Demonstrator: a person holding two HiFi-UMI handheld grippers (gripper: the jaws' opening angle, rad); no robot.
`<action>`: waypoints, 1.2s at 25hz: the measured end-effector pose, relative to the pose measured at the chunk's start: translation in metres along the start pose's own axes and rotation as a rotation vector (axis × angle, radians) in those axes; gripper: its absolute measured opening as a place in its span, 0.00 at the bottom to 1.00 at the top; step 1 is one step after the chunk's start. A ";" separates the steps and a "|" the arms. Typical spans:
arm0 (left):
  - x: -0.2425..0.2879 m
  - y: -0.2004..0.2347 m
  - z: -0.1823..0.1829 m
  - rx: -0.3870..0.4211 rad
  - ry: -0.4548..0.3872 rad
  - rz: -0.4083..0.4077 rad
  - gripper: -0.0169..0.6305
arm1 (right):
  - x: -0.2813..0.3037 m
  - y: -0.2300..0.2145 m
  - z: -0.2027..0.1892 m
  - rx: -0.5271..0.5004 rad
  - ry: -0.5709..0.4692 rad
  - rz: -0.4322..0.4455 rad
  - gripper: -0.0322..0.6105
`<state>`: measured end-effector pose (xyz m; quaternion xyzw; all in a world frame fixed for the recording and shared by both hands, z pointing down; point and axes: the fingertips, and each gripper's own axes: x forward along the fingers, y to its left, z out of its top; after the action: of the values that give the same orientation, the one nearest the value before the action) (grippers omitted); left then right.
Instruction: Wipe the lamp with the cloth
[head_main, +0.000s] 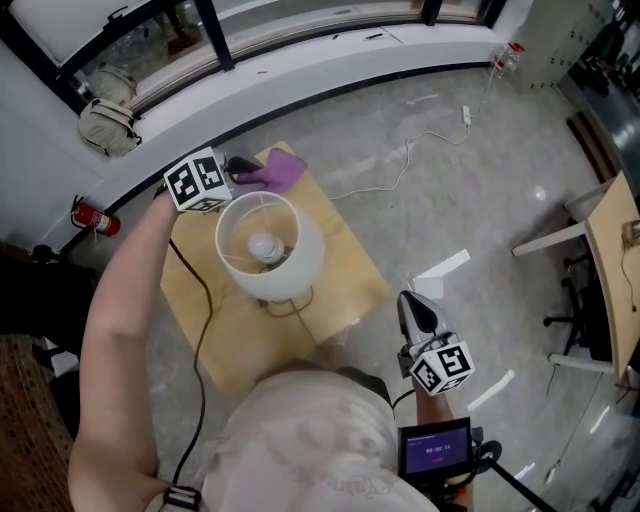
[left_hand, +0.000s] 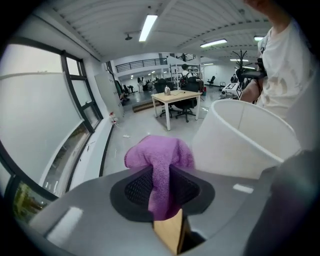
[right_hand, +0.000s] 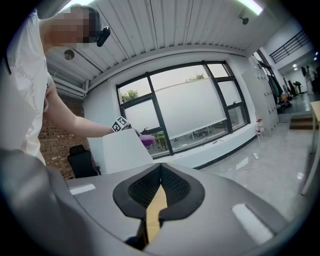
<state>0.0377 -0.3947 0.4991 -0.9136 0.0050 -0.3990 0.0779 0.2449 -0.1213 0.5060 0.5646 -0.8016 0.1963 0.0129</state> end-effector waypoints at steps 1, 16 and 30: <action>0.004 -0.001 -0.003 -0.007 0.010 -0.020 0.16 | 0.000 -0.002 0.000 0.001 0.001 -0.003 0.07; 0.067 0.002 -0.053 -0.223 0.219 -0.300 0.16 | -0.003 -0.036 -0.010 0.029 0.036 -0.057 0.07; 0.010 0.001 0.039 0.113 0.197 -0.368 0.16 | 0.009 -0.045 -0.013 0.082 0.022 -0.033 0.07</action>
<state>0.0728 -0.3911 0.4806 -0.8499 -0.1764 -0.4937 0.0539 0.2803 -0.1379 0.5332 0.5755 -0.7834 0.2350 0.0020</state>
